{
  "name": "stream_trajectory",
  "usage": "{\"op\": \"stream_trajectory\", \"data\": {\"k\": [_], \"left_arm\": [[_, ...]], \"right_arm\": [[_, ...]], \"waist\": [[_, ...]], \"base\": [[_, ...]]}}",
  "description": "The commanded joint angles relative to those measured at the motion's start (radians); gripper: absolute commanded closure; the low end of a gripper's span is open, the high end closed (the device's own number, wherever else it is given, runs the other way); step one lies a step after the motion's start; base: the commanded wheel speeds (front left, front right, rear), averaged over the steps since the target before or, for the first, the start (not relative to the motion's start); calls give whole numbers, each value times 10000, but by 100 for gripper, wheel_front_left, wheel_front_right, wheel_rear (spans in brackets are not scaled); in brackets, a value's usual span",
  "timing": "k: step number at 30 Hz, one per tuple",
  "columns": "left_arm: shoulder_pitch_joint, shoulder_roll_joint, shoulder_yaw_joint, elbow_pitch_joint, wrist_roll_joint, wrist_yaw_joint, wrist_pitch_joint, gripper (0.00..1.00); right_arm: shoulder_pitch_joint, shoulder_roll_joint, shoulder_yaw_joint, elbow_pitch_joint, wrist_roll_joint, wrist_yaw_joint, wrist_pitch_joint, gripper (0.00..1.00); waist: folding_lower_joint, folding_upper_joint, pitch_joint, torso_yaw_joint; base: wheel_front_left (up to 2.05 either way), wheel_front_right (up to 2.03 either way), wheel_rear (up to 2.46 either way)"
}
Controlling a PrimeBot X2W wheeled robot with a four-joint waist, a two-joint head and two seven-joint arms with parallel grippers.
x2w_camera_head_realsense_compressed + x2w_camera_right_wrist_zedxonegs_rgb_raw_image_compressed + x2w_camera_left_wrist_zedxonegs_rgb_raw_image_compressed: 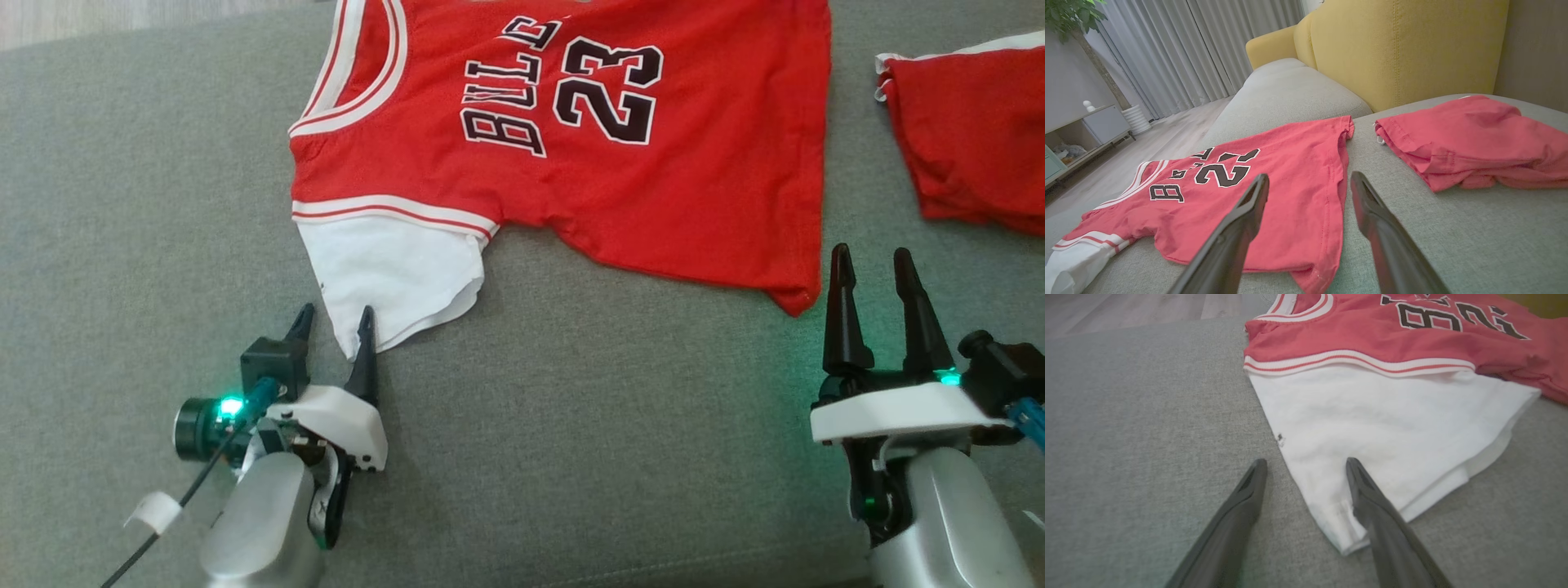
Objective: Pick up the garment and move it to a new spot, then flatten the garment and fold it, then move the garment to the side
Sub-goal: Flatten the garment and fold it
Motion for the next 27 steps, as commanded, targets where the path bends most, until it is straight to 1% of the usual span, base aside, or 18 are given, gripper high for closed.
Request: {"op": "stream_trajectory", "data": {"k": [1, 8, 9, 10, 11, 14, 19, 20, 23, 27], "left_arm": [[-129, 144, 192, 185, -101, 18, 66, 0], [-424, 141, 184, 724, -263, -60, 75, 0], [-448, 133, 170, 806, -303, -110, 125, 4], [-472, 127, 150, 875, -339, -173, 161, 56], [-498, 125, 135, 931, -367, -217, 174, 99], [-545, 134, 126, 976, -422, -265, 52, 100], [-513, 182, 287, 681, -543, -149, -670, 100], [-513, 182, 287, 681, -543, -149, -670, 100], [-417, 183, 412, 259, -632, -92, -1186, 100], [-241, 203, 700, -620, -702, 135, -1587, 100]], "right_arm": [[-272, -34, 254, -335, 34, 65, -108, 0], [-290, -34, 285, -380, 29, 65, -108, 0], [-286, -34, 271, -379, 24, 65, -108, 0], [-284, -34, 261, -375, 20, 65, -108, 0], [-282, -34, 259, -367, 17, 65, -108, 0], [-233, -34, 306, -247, -41, 65, -74, 0], [-20, -34, 138, 247, -181, 65, 428, 0], [-20, -34, 138, 247, -181, 65, 428, 0], [99, -34, 99, 633, -67, 65, 731, 0], [98, -34, -50, 1212, 62, 65, 991, 0]], "waist": [[0, 0, 0, -6], [0, 0, 16, -19], [0, 0, 7, -15], [0, 0, -2, -11], [0, 0, -16, -10], [0, 0, -113, -5], [0, 0, -342, 42], [0, 0, -342, 42], [0, 0, -484, 117], [0, 0, -594, 259]], "base": [[0, 0, 0], [0, 0, 0], [0, 0, 0], [0, 0, 0], [0, 0, 0], [0, 0, 0], [0, 0, 0], [0, 0, 0], [0, 0, 0], [0, 0, 0]]}}
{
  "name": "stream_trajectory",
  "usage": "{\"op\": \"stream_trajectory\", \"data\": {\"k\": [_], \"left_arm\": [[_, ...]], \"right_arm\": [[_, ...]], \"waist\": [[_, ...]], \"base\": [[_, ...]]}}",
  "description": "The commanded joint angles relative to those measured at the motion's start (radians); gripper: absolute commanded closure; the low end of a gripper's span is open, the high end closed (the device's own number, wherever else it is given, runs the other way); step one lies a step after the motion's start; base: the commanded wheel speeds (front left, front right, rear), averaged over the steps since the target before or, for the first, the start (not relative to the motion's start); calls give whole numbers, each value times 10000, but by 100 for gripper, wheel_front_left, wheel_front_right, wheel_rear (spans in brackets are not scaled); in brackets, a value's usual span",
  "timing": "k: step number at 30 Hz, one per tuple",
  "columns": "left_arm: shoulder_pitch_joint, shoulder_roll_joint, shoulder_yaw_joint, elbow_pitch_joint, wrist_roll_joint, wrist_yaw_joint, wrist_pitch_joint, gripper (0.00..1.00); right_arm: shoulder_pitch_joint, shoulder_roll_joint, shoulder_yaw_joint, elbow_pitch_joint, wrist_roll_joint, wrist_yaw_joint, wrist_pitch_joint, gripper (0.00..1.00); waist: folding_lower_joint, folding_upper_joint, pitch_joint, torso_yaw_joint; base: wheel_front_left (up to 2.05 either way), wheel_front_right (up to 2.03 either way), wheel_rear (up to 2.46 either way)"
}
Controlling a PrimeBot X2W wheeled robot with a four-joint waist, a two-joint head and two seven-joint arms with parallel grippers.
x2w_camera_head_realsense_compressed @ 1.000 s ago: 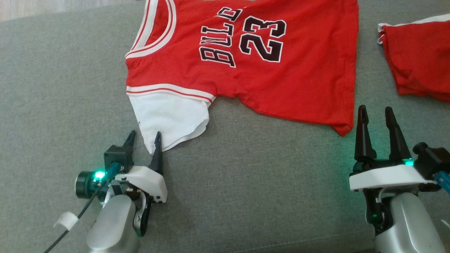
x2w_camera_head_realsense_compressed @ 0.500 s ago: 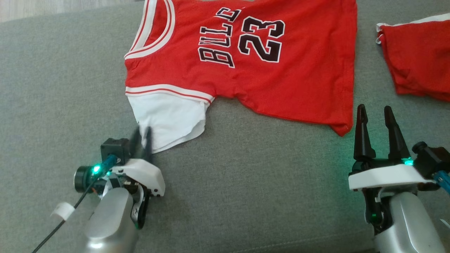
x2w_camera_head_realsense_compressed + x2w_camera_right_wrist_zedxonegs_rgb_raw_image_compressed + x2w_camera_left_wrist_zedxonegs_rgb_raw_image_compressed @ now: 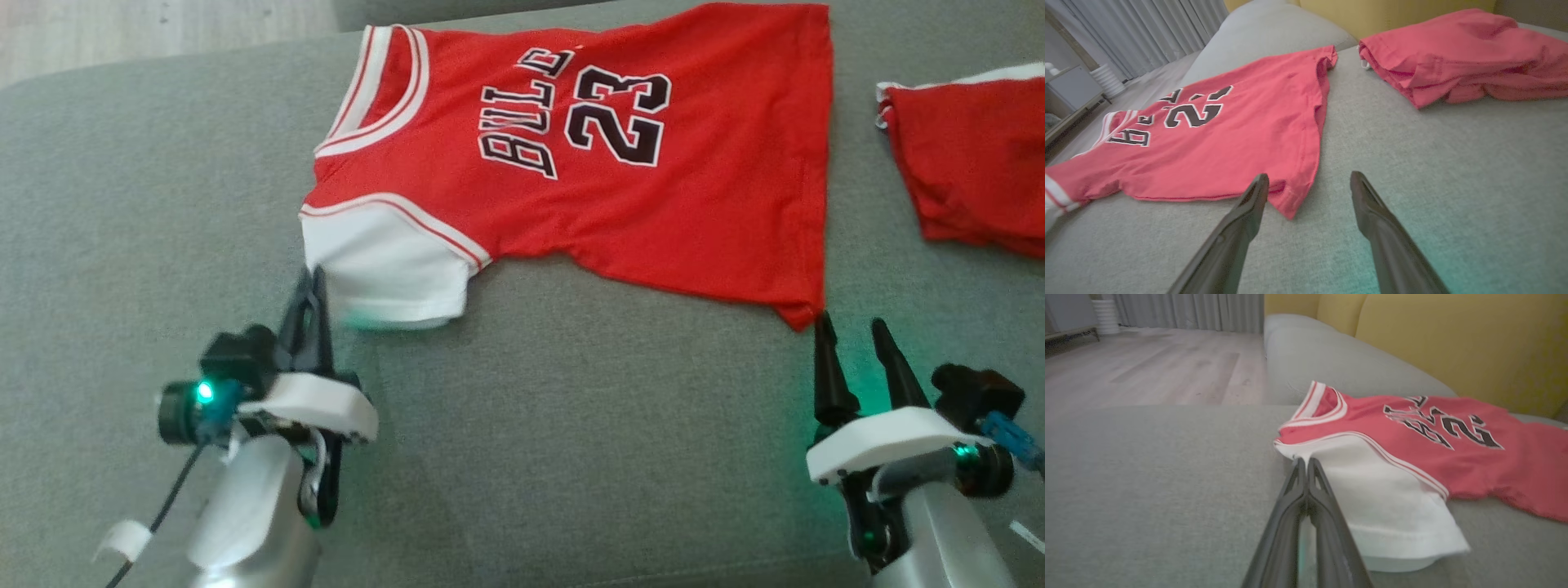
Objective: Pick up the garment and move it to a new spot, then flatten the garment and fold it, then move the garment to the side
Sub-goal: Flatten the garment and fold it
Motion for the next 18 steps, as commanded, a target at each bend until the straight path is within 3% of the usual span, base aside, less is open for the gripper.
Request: {"op": "stream_trajectory", "data": {"k": [1, 9, 18], "left_arm": [[-82, 206, 507, -592, -47, 120, -174, 100], [516, 78, 1350, -3327, 262, 605, -248, 100], [1016, -111, 1359, -3802, 503, 277, -251, 100]], "right_arm": [[-60, -39, 101, -105, 66, 65, 28, 0], [-408, -39, 265, 887, 326, 65, 103, 0], [-714, -39, 758, 1606, 591, 65, 66, 0]], "waist": [[0, 0, -43, 95], [0, 0, -66, 442], [0, 0, -93, 653]], "base": [[0, 0, 0], [0, 0, 0], [0, 0, 0]]}}
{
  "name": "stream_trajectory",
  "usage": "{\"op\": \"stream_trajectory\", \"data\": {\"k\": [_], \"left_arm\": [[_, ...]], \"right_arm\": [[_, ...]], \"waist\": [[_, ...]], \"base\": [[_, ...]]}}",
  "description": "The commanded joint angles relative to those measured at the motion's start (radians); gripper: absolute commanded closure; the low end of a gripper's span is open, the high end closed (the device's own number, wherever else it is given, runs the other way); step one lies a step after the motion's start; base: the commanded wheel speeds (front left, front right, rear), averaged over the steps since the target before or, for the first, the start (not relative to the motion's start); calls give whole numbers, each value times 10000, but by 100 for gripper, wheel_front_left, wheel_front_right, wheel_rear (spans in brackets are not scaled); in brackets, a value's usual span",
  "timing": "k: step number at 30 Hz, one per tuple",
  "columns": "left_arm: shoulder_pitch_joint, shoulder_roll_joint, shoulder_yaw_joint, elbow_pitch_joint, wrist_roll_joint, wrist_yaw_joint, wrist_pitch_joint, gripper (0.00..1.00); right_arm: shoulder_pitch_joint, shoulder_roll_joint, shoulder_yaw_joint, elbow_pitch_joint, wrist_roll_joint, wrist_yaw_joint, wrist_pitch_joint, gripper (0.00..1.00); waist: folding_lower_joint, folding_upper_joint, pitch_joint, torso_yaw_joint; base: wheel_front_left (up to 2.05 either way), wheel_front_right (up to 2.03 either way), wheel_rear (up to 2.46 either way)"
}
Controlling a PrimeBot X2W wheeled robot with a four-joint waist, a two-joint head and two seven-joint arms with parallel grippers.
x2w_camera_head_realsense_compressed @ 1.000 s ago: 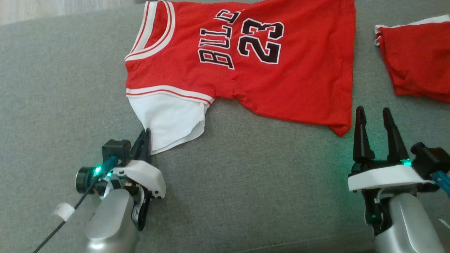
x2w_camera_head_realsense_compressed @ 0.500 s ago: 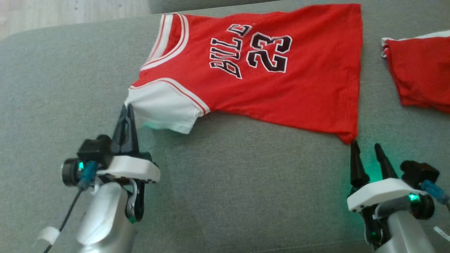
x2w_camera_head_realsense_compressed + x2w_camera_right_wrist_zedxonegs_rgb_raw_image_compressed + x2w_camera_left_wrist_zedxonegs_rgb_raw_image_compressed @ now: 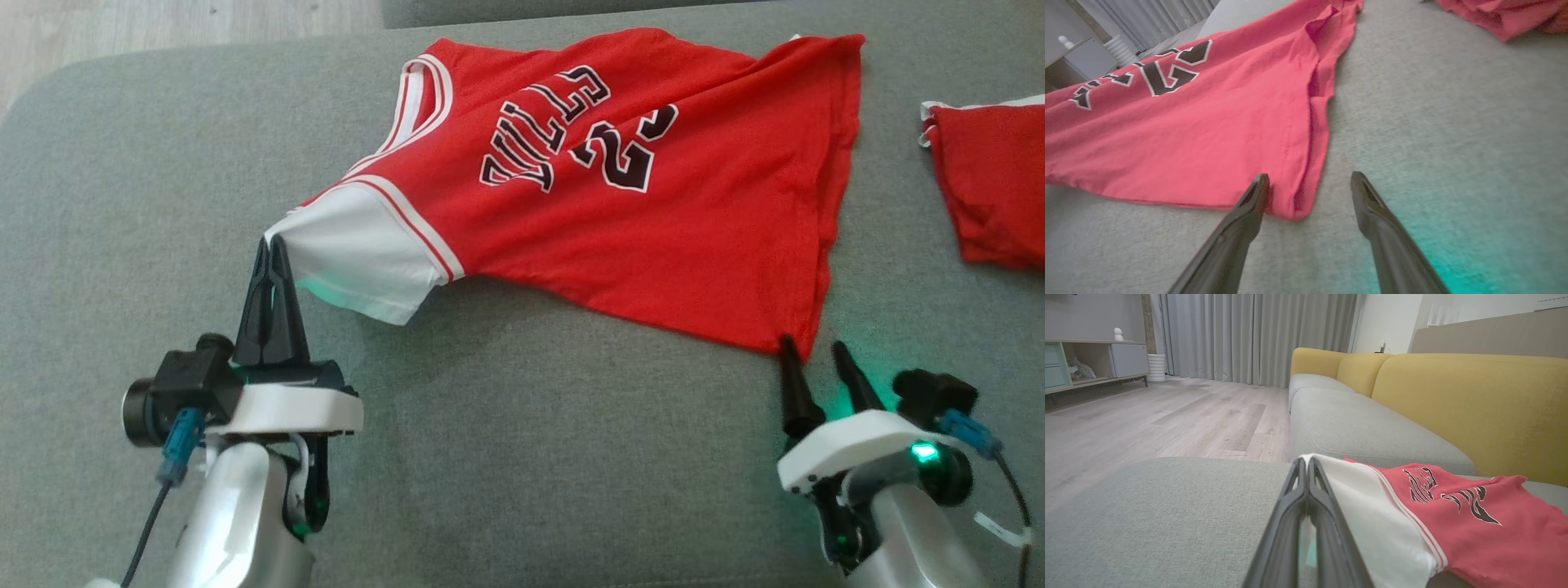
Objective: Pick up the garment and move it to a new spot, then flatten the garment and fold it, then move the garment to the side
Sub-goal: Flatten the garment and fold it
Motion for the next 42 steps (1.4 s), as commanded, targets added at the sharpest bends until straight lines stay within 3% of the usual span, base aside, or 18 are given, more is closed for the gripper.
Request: {"op": "stream_trajectory", "data": {"k": [1, 11, 12, 13, 15, 16, 29, 35, 42], "left_arm": [[-179, 86, 230, -348, 52, -38, -94, 100], [-253, 2, 191, -328, 106, -178, -94, 100], [-261, -2, 209, -331, 110, -180, -94, 100], [-265, -5, 232, -336, 114, -180, -94, 100], [-259, -11, 280, -348, 128, -179, -95, 100], [-254, -13, 305, -352, 135, -180, -95, 100], [-275, -36, 706, -600, -517, -400, -95, 100], [-916, -38, 629, -1263, -1255, -813, -89, 100], [-2297, 127, 942, -2740, -1755, -848, 495, 100]], "right_arm": [[-238, -28, 389, -116, 153, 65, -21, 0], [-332, -28, 881, 366, 145, 65, 232, 0], [-315, -28, 975, 371, 170, 65, 296, 4], [-301, -28, 1051, 360, 208, 65, 339, 17], [-280, -28, 1126, 340, 262, 65, 380, 88], [-274, -28, 1156, 330, 283, 65, 392, 100], [-432, -28, 1088, -743, 241, 65, -96, 100], [-1213, -28, 700, -2842, -616, 65, 125, 100], [-2359, -366, 460, -5072, -1079, 65, 1152, 100]], "waist": [[0, 0, 6, 22], [0, 0, 53, 179], [0, 0, 50, 179], [0, 0, 45, 173], [0, 0, 26, 148], [0, 0, 19, 131], [0, 0, -589, -152], [0, 0, -1105, -199], [0, 0, -1698, -164]], "base": [[0, 0, 0], [0, 0, 0], [0, 0, 0], [0, 0, 0], [0, 0, 0], [0, 0, 0], [0, 0, 0], [0, 0, 0], [0, 0, 0]]}}
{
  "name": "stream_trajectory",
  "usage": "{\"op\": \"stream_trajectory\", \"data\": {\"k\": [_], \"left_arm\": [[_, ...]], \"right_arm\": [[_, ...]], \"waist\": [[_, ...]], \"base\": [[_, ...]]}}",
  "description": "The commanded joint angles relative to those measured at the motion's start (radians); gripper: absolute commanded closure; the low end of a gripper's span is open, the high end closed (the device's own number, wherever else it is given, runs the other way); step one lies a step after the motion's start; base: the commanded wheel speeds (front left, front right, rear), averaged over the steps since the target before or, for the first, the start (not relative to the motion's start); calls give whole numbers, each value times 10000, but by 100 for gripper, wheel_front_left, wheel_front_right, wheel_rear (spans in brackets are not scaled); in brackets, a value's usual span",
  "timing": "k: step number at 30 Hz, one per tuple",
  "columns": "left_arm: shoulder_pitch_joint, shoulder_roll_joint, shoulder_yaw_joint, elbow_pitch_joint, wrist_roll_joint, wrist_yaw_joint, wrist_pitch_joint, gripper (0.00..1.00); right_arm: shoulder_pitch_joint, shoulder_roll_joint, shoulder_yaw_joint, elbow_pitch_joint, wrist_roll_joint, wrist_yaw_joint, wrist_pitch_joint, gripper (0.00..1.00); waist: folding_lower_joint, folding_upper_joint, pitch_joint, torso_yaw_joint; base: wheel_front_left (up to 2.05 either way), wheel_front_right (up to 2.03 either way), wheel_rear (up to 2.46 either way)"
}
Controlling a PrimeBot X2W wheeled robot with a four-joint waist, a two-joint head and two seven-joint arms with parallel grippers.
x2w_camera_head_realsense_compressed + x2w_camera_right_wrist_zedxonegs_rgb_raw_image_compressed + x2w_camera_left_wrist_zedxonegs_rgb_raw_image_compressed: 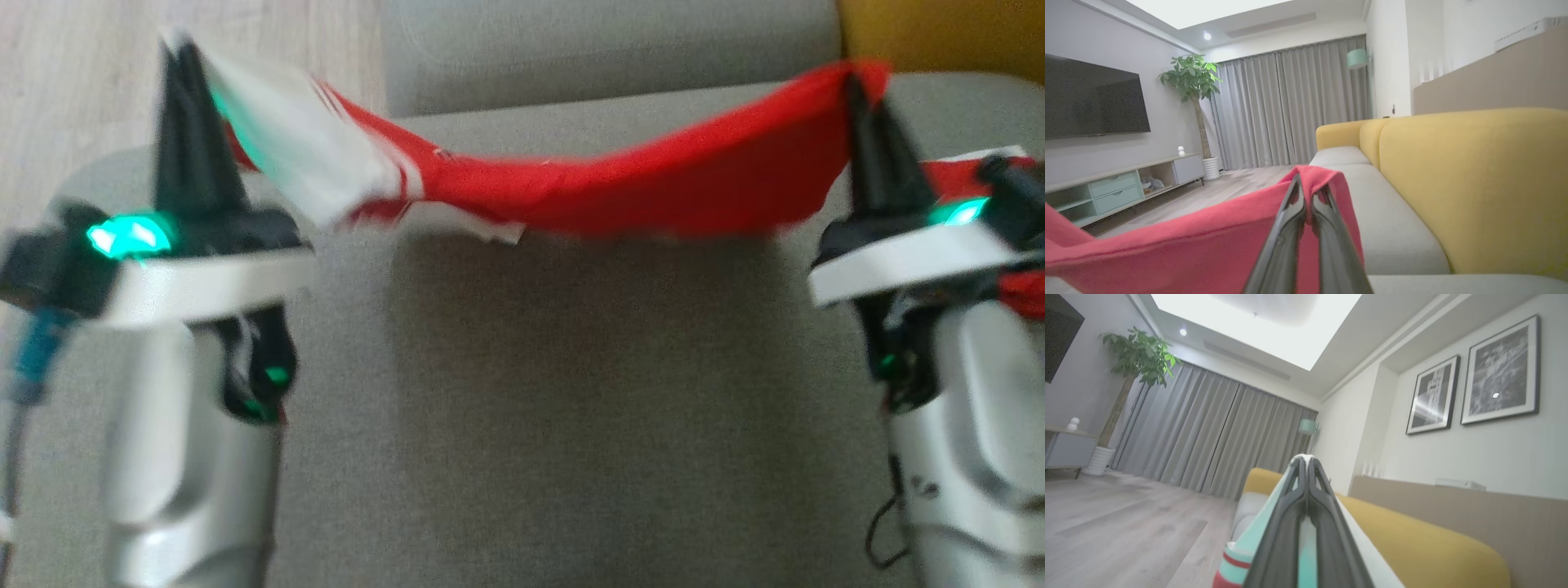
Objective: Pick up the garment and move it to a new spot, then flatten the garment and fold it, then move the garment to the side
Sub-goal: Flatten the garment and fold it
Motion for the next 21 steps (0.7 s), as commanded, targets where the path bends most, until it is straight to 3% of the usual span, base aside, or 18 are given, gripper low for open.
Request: {"op": "stream_trajectory", "data": {"k": [1, 8, 14, 21], "left_arm": [[-689, 215, 526, -744, -184, 57, 180, 100], [-1436, 227, 1078, -3002, -891, 557, 1103, 100], [-1628, 416, 1307, -4528, -1238, 1033, 2273, 100], [-2308, 781, 1521, -4161, -1540, 1149, 3041, 100]], "right_arm": [[-527, -186, 174, -720, -8, 65, 225, 100], [-976, -823, 344, -2726, 237, 65, 1020, 100], [-773, -902, 167, -4234, 374, 65, 1919, 100], [-1226, -906, -76, -4434, 674, 65, 2677, 100]], "waist": [[0, 0, -219, 14], [0, 0, -512, -6], [0, 0, -145, 9], [0, 0, 1152, 59]], "base": [[0, 0, 0], [0, 0, 0], [0, 0, 0], [0, 0, 0]]}}
